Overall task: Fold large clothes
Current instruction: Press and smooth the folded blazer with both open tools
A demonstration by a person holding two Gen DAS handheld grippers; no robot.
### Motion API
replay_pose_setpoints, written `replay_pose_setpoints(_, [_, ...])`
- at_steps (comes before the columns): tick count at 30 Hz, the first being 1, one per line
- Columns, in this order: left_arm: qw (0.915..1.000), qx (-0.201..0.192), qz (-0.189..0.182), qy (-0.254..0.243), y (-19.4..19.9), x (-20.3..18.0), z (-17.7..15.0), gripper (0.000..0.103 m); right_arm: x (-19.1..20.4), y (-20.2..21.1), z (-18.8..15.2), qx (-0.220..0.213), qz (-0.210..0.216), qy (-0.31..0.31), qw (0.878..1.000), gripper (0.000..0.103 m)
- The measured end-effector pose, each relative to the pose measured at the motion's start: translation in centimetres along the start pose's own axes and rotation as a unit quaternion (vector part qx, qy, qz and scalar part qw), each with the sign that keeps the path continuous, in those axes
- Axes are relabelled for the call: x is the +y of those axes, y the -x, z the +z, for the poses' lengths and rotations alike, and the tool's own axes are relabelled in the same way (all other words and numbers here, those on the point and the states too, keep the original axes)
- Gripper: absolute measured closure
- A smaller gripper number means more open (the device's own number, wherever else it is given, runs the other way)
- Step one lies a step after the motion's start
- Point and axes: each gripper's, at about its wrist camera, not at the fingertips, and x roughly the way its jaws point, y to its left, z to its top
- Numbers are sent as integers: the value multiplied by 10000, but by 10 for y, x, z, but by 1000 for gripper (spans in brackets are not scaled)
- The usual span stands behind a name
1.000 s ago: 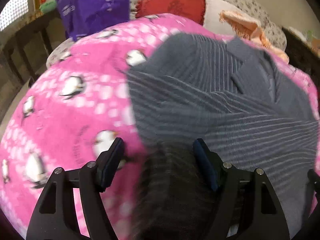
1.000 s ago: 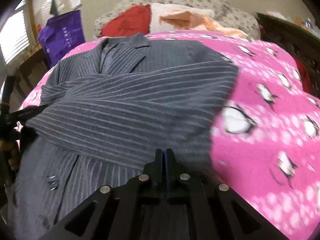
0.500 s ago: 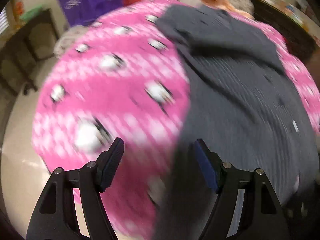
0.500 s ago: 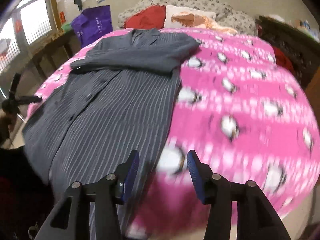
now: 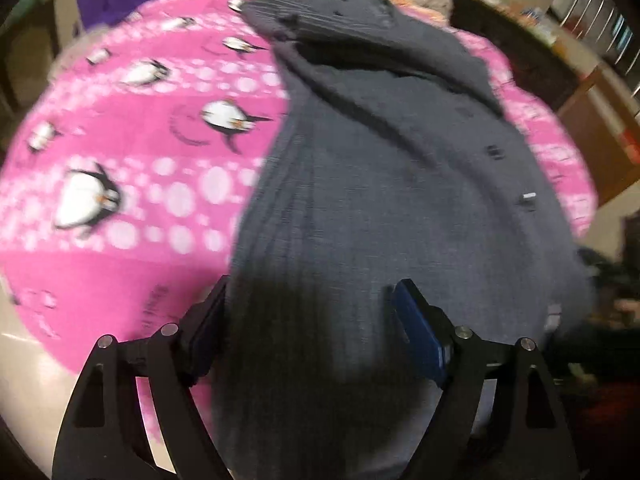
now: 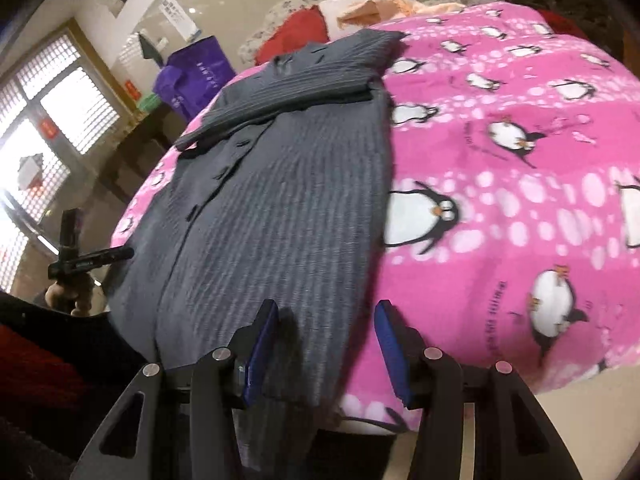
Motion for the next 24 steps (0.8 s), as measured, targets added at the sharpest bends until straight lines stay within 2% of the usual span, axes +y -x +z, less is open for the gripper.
replay_pose_setpoints(1, [9999, 9, -96, 49, 1, 2, 2, 25, 1, -3, 1, 42, 10, 18, 10000, 55])
replay_pose_setpoints(3, [9997, -11, -87, 234, 3, 9, 6, 45, 1, -5, 0, 74, 34, 22, 10000, 55])
replay_pose_setpoints(5, [9990, -4, -16, 446, 2, 17, 7, 55, 0, -7, 0, 65, 78, -20, 9999, 55])
replay_pose_setpoints(8, [9998, 127, -20, 180, 1, 8, 5, 57, -1, -7, 0, 79, 129, -65, 9999, 55])
replay_pose_setpoints(11, [9988, 333, -294, -203, 1, -10, 3, 57, 0, -3, -3, 131, 356, -85, 9992, 55])
replay_pose_setpoints(13, [9982, 321, -63, -494, -1, -17, 4, 57, 0, -2, -5, 157, 476, -74, 9987, 55])
replay_pose_setpoints(15, [9988, 241, 175, -378, -4, -11, 8, 57, -1, -4, -5, 146, 444, -85, 9989, 55])
replay_pose_setpoints(16, [9995, 210, 72, -212, -5, -7, 10, 57, -3, -6, -4, 126, 475, -152, 9987, 55])
replay_pose_setpoints(18, [9992, 249, -80, -291, -5, -11, 10, 57, -3, -6, -3, 94, 640, -221, 9977, 55])
replay_pose_setpoints(20, [9978, 292, -309, -503, -2, -19, 6, 57, 3, -1, 0, 17, 1024, -59, 9947, 59])
replay_pose_setpoints(21, [9974, 297, -362, -549, -1, -21, 5, 57, 4, 1, 1, -12, 1087, 19, 9941, 64])
replay_pose_setpoints(24, [9989, 233, -125, -374, -3, -10, 3, 59, -8, -6, 2, 134, 753, -147, 9970, 74])
